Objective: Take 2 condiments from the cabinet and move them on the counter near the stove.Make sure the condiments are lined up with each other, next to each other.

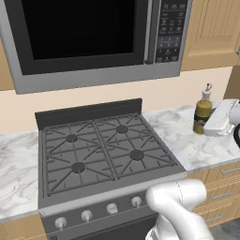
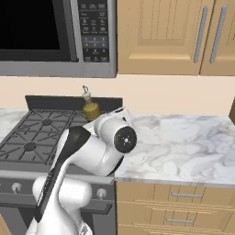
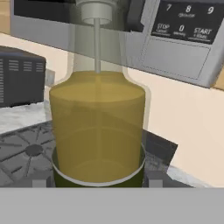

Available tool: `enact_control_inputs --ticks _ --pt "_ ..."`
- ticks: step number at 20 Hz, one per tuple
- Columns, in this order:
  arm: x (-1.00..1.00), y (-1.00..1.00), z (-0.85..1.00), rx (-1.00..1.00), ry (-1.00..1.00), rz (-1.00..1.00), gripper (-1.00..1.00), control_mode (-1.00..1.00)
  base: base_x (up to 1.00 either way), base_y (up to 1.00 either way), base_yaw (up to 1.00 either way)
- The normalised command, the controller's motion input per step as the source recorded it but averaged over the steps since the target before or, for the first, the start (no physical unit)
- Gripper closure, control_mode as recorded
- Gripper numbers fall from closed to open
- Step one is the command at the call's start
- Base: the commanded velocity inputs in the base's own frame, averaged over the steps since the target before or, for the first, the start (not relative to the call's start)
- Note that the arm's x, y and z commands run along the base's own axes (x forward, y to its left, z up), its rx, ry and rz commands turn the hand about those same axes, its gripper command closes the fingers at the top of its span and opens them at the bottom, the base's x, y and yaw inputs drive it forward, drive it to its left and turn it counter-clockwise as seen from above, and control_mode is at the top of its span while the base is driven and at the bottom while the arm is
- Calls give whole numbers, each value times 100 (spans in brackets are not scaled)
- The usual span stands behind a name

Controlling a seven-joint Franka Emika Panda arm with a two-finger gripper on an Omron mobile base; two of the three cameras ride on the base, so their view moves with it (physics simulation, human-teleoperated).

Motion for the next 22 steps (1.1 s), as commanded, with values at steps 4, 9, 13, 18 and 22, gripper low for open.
enact_control_inputs --ticks 4,9,13,18,22 --pt "35 -29 -42 0 1 34 100 -100 0 0 0" --pt "38 -10 -43 3 0 16 100 -100 0 0 0" --pt "27 -3 -42 4 0 6 100 -100 0 0 0" --pt "22 0 -42 0 0 1 100 -100 0 0 0" --pt "27 0 -41 0 0 0 100 -100 0 0 0"
